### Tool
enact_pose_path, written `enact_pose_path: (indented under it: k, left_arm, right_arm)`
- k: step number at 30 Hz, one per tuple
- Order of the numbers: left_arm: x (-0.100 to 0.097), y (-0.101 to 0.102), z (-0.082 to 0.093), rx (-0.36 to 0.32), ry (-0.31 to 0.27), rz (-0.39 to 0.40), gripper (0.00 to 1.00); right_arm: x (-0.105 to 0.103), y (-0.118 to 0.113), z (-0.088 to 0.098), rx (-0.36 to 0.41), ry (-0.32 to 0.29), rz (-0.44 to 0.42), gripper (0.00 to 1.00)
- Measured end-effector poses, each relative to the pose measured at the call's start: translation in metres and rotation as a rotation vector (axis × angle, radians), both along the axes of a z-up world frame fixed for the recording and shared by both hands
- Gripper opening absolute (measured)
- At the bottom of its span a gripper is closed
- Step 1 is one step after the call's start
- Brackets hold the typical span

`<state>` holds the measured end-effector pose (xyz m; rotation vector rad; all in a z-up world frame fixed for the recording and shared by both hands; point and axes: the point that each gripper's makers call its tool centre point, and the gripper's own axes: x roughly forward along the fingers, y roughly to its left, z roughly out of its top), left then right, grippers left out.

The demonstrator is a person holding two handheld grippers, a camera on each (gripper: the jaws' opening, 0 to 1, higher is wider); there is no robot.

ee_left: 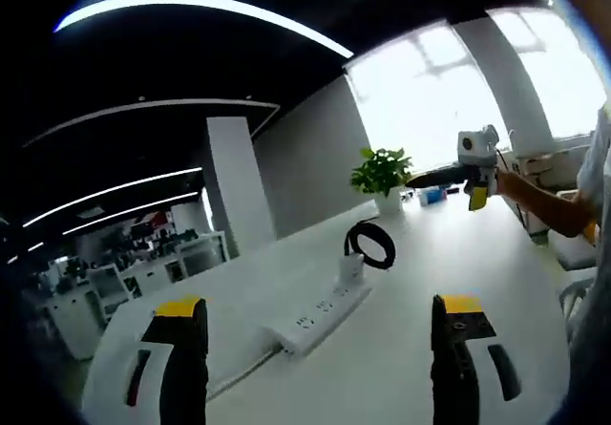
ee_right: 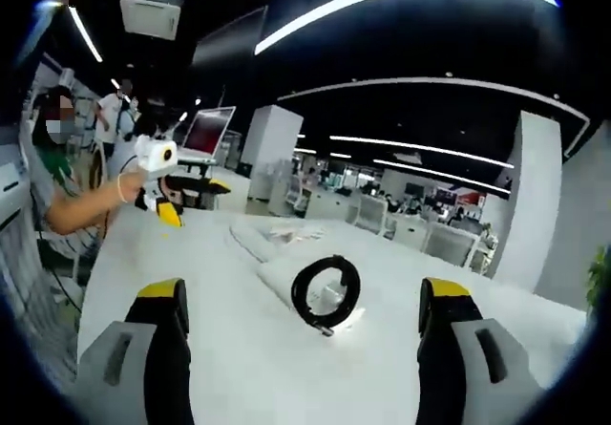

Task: Straighten the power strip on the desk, plug the charger into it

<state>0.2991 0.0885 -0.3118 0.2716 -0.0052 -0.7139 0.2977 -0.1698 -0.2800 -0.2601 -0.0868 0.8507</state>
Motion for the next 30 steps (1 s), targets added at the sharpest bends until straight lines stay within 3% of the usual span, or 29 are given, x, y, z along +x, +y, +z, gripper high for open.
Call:
enact_pose_path:
  k: [9,18,24,28,30]
  left_arm:
    - [-0.019,-0.001,0.002,-0.046,-0.024,0.052,0.99]
    - [-0.031,0.002,-0.004,-0.087,-0.011,0.096,0.99]
    - [-0.037,0.004,-0.009,-0.137,-0.009,0.107,0.98]
    - [-0.037,0.009,-0.018,-0.127,0.008,0.142,0.99]
    - [-0.037,0.011,-0.021,-0.139,0.015,0.151,0.99]
  right_arm:
    - [-0.015,-0.008,0.008,0.042,-0.042,-0.089,0.98]
    - [-0.022,-0.012,-0.006,0.006,-0.036,-0.167,0.92]
    - [-0.027,-0.009,-0.016,0.015,-0.02,-0.172,0.93]
    - [-0.027,-0.013,-0.026,-0.036,-0.019,-0.214,0.92]
    - [-0.027,-0.015,-0.027,-0.014,-0.012,-0.231,0.93]
